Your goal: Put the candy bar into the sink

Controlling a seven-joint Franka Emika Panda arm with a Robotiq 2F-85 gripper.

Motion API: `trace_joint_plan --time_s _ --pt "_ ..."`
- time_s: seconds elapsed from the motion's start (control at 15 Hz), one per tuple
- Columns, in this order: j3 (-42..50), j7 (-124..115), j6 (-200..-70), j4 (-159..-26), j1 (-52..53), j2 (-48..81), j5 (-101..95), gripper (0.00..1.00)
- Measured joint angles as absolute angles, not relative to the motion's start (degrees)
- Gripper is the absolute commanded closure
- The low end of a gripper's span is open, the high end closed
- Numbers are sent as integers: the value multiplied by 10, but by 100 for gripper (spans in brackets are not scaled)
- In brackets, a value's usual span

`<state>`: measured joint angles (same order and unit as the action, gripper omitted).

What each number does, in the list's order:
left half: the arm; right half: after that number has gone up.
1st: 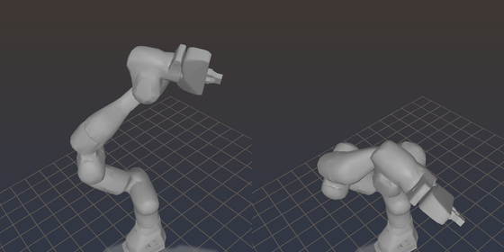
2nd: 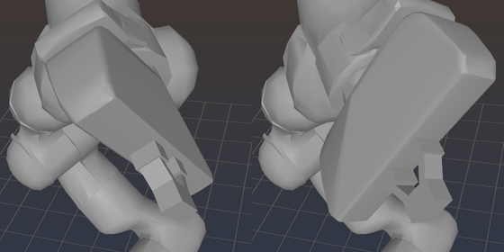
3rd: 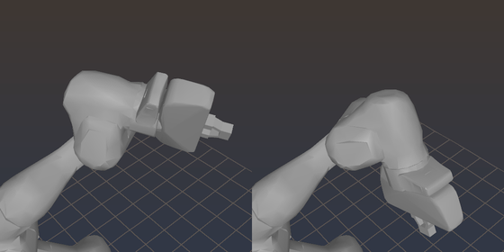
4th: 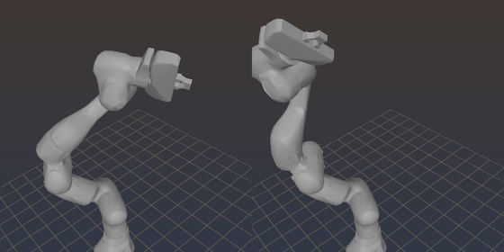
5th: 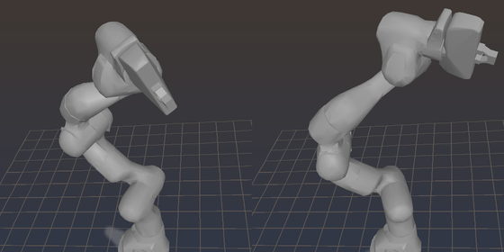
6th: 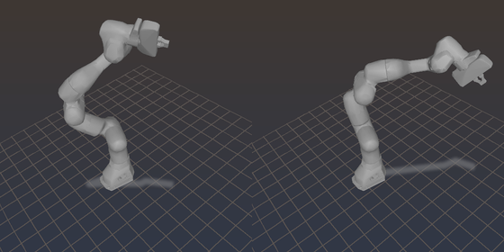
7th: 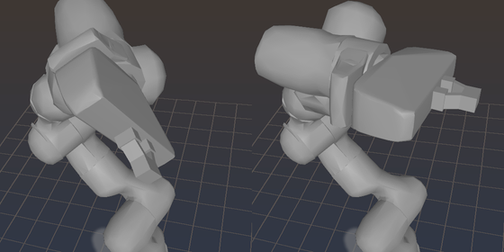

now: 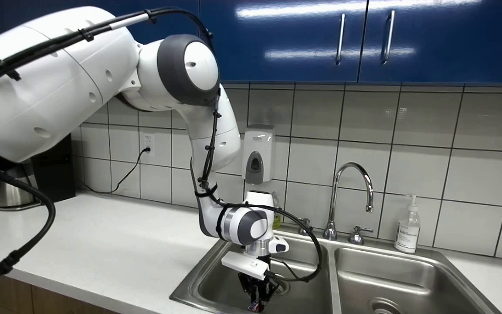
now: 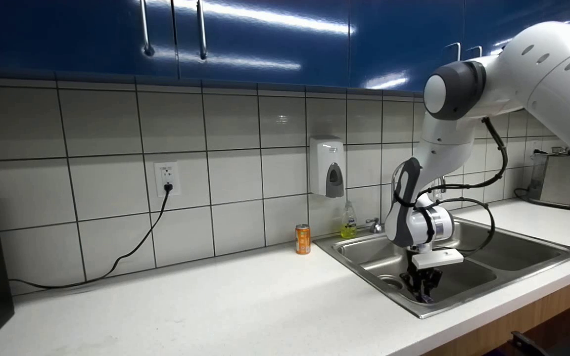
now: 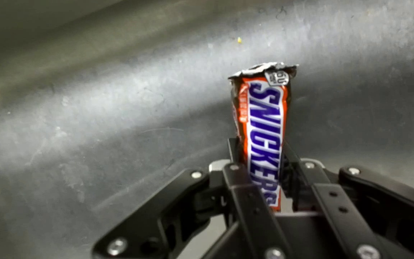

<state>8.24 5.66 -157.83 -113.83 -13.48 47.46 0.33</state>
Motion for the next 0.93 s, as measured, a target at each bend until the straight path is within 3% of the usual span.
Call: trace_joint_plan --time_s 0.53,0.6,0.67,0.93 --pt "82 57 -1578 -1108 -135 502 3 93" --pt "82 57 -1578 -1106 -135 504 3 49" --pt "82 56 -1578 -1104 -135 506 3 48" --pt "82 53 -1578 -1097 -135 510 3 19"
